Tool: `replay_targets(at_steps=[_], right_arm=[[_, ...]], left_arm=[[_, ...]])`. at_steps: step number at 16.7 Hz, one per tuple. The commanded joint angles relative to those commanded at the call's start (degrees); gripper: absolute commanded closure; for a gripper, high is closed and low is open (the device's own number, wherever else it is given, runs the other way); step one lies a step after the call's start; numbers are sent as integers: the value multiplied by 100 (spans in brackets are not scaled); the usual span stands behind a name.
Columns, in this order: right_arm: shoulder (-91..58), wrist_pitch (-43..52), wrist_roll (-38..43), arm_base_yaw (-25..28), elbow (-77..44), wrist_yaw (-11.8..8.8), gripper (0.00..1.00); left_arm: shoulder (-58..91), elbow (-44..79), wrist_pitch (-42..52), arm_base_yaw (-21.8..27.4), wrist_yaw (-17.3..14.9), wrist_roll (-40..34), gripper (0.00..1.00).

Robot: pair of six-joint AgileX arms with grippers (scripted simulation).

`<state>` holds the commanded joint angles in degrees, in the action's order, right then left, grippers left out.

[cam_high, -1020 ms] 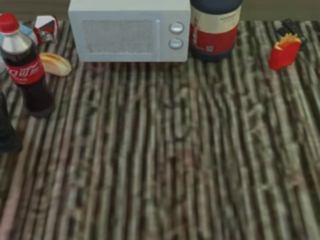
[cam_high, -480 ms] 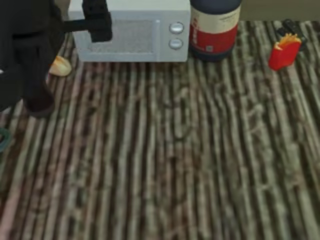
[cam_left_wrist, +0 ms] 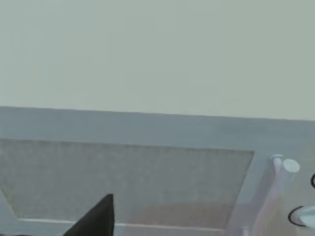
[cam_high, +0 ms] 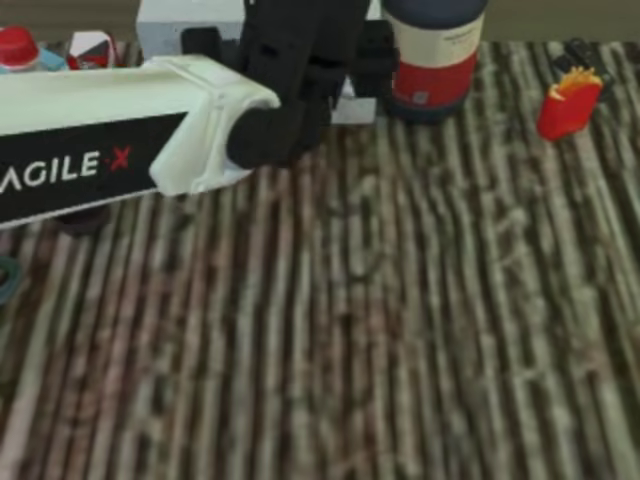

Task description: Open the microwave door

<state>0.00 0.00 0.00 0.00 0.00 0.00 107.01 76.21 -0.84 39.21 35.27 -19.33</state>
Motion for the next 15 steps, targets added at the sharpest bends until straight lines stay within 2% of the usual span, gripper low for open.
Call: replay_targets(at_steps=[3,8,15], right_arm=[[0,0,0,0,0,0,0],[0,0,0,0,0,0,0],[0,0,0,0,0,0,0]], left_arm=[[323,201,42,127,115,-42,0],[327,194,33,95,94,-31,0],[1554,1289,-255,-358,-321,262,0]])
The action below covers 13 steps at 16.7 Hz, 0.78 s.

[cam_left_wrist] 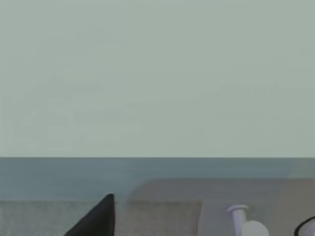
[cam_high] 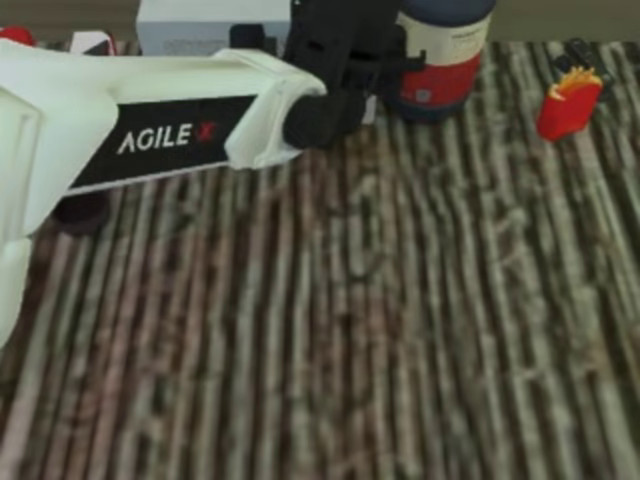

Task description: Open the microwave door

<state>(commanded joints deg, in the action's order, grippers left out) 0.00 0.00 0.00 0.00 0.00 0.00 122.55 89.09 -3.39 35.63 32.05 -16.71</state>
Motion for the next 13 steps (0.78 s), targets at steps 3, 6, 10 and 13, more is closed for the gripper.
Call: replay_targets(at_steps=[3,6,10,13], right_arm=[[0,0,0,0,0,0,0],[0,0,0,0,0,0,0],[0,0,0,0,0,0,0],[0,0,0,0,0,0,0]], left_arm=[[183,178,-48,-89,-81,53,0],[183,178,-48,-89,-81,53,8],[183,178,-48,-89,-81,53,38],[183,178,-48,-89,-81,53,60]])
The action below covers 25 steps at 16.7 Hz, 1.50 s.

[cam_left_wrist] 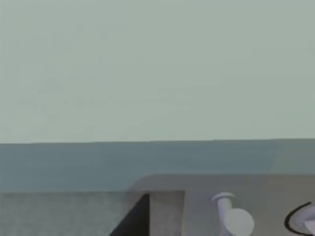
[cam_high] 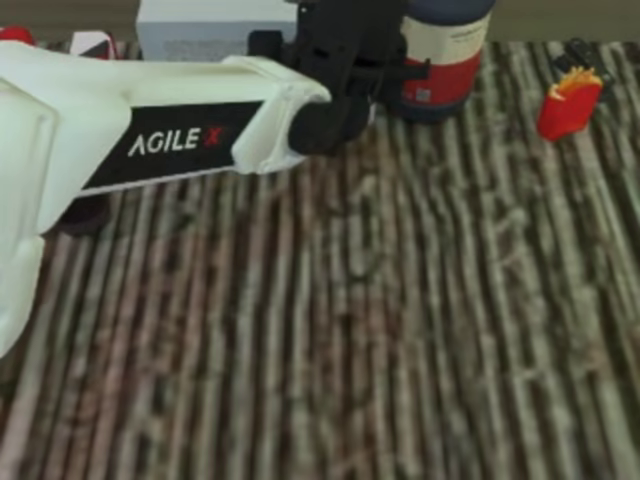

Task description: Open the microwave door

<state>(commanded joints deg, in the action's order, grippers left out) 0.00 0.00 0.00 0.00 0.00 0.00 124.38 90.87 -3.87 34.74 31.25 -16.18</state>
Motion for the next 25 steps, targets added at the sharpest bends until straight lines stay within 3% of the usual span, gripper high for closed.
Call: replay_targets(at_steps=[5,6,13,14,17,21,25], right_arm=[[0,0,0,0,0,0,0],[0,0,0,0,0,0,0],[0,0,0,0,0,0,0],[0,0,0,0,0,0,0],[0,0,0,0,0,0,0],[0,0,0,0,0,0,0],[0,0,0,0,0,0,0]], left_arm=[[0,0,0,0,0,0,98],[0,0,0,0,0,0,100],[0,0,0,0,0,0,100],[-196,-248,23,354,-5,-4,100],[-115,-64,221,342,-51,-49,100],[249,799,1323,266,-285,-279,100],[676,2060,3147,133,-670,-638,100]])
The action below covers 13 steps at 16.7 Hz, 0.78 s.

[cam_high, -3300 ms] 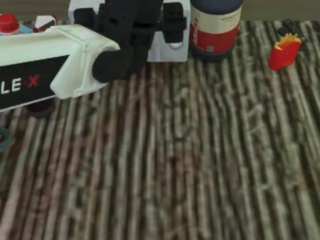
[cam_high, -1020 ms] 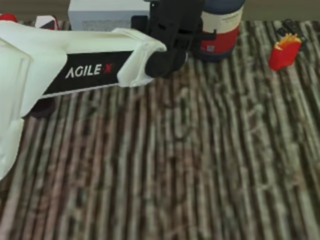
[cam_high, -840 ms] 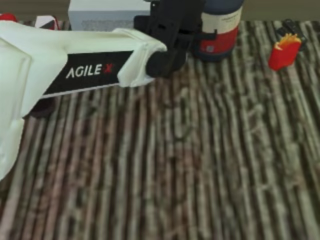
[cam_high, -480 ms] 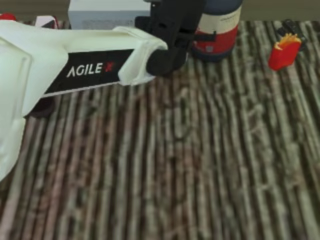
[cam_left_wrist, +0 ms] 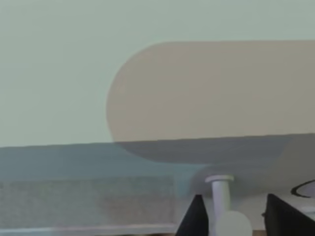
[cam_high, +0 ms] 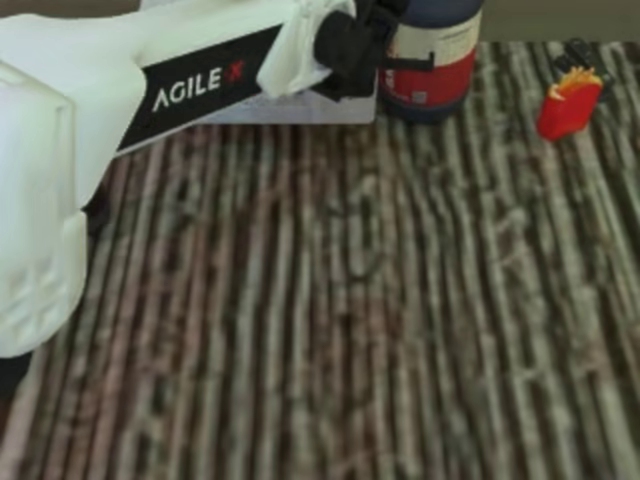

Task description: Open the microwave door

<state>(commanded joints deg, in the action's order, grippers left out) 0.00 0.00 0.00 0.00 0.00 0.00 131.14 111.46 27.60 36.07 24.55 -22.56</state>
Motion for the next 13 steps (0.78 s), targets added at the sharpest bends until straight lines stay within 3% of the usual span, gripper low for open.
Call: replay_targets(at_steps=[7,13], right_arm=[[0,0,0,0,0,0,0],[0,0,0,0,0,0,0]], left_arm=[[505,1905,2845,-274,-718,-573,100],[607,2250,3295,-337,-871,-678,100]])
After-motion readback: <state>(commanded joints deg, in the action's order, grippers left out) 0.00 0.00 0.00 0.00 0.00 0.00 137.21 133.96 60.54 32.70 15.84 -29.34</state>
